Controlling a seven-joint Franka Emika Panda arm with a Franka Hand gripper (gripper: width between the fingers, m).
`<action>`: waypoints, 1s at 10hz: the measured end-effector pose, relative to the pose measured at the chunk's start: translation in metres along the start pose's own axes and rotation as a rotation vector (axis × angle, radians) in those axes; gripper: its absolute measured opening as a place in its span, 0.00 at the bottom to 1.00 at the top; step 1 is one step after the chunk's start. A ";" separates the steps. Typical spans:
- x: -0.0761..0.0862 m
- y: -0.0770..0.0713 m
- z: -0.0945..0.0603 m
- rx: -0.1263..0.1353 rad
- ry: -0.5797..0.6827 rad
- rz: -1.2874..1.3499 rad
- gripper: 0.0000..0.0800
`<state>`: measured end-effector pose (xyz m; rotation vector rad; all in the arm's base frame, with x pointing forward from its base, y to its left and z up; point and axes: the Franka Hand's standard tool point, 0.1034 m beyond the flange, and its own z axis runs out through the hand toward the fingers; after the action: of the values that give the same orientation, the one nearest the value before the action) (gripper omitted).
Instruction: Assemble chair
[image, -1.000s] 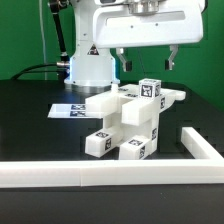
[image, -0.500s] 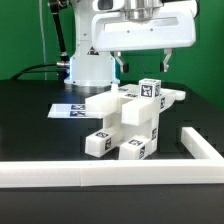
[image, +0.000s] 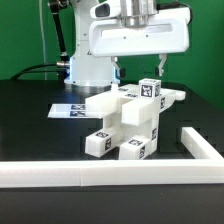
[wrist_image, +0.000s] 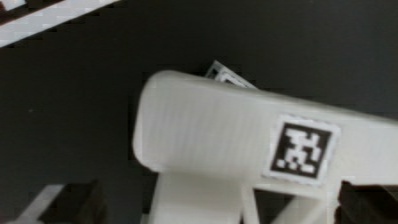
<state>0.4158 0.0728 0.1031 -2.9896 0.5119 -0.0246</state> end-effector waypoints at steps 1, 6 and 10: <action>-0.004 0.002 0.007 -0.011 0.008 -0.014 0.81; -0.008 0.004 0.016 -0.030 0.006 -0.019 0.81; -0.017 0.008 0.020 -0.039 -0.007 -0.029 0.81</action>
Offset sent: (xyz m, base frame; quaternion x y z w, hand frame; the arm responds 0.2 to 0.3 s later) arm 0.0000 0.0000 0.0000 0.0000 0.0000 0.0000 1.0000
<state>0.3974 0.0727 0.0822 -3.0341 0.4733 -0.0073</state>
